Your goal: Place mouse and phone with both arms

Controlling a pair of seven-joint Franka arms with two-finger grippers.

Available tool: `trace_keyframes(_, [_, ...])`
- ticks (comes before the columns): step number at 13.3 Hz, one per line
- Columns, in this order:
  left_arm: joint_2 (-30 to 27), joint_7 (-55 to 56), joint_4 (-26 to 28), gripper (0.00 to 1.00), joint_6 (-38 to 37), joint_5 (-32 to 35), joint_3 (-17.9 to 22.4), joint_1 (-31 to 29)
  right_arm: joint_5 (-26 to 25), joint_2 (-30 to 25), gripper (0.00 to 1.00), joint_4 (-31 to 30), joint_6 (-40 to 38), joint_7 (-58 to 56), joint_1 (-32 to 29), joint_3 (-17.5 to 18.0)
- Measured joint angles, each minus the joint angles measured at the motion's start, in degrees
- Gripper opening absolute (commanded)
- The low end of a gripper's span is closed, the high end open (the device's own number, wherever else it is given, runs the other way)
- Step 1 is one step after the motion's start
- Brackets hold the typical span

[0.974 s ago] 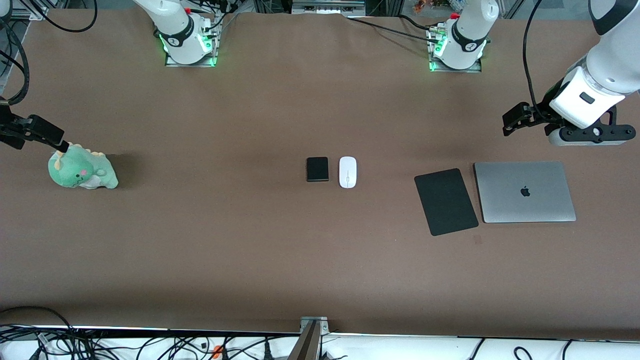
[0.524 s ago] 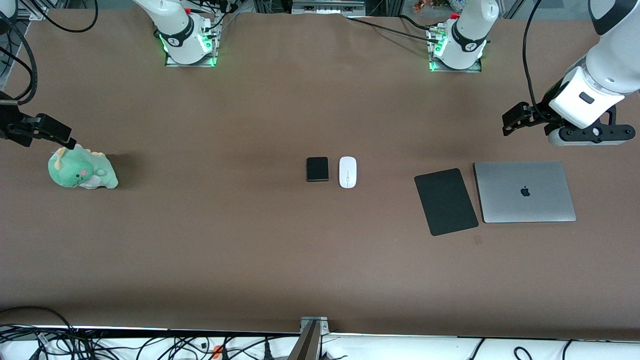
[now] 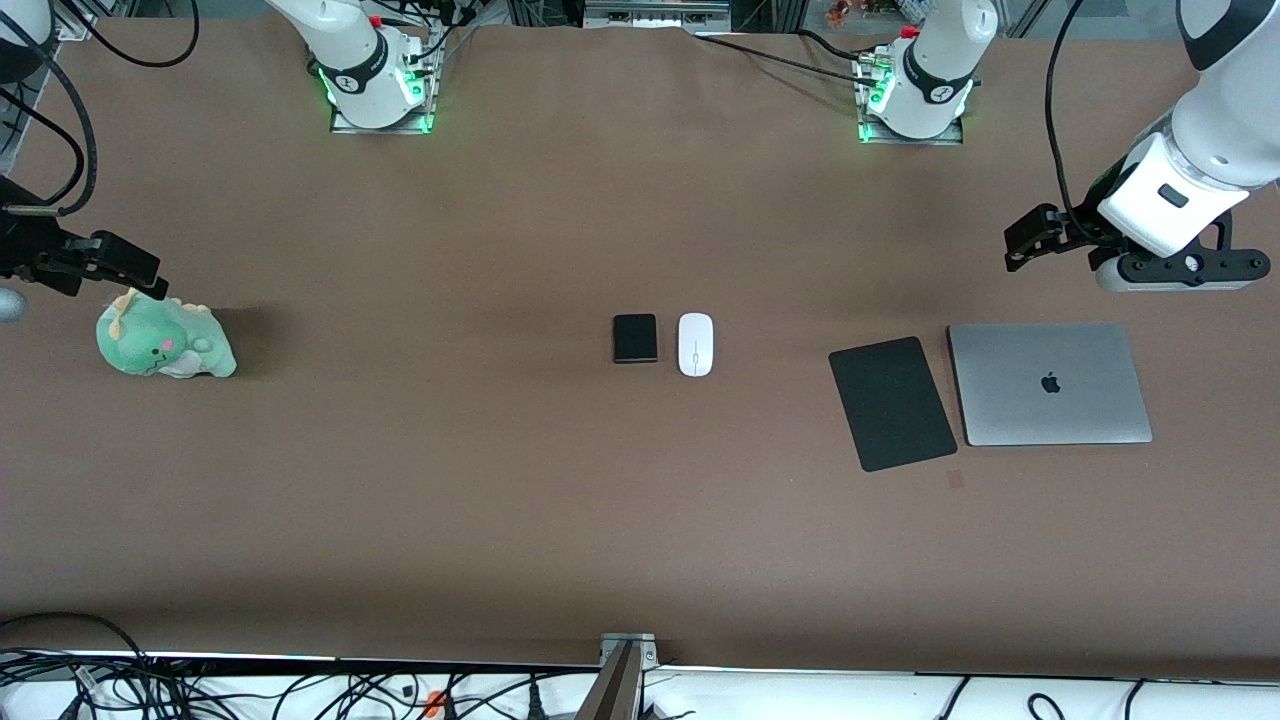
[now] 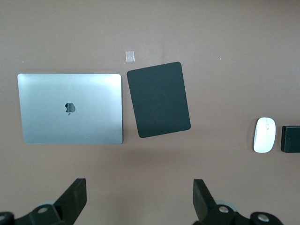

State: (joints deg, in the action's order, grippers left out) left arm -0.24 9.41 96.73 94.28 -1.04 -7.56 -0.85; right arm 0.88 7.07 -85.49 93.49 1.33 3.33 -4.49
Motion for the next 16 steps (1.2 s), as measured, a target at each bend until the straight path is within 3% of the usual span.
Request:
trace_keyframes(9, [0.0,0.0,0.0,1.00,0.0,0.0,-0.1,0.0,0.0,1.0,1.00,-0.8,0.0,1.8,2.3,0.0])
trace_keyframes(16, [0.5,1.0,0.2,1.00,0.0,0.0,-2.1,0.0,0.0,5.2,1.00,-0.9,2.1,15.1,11.0,0.4])
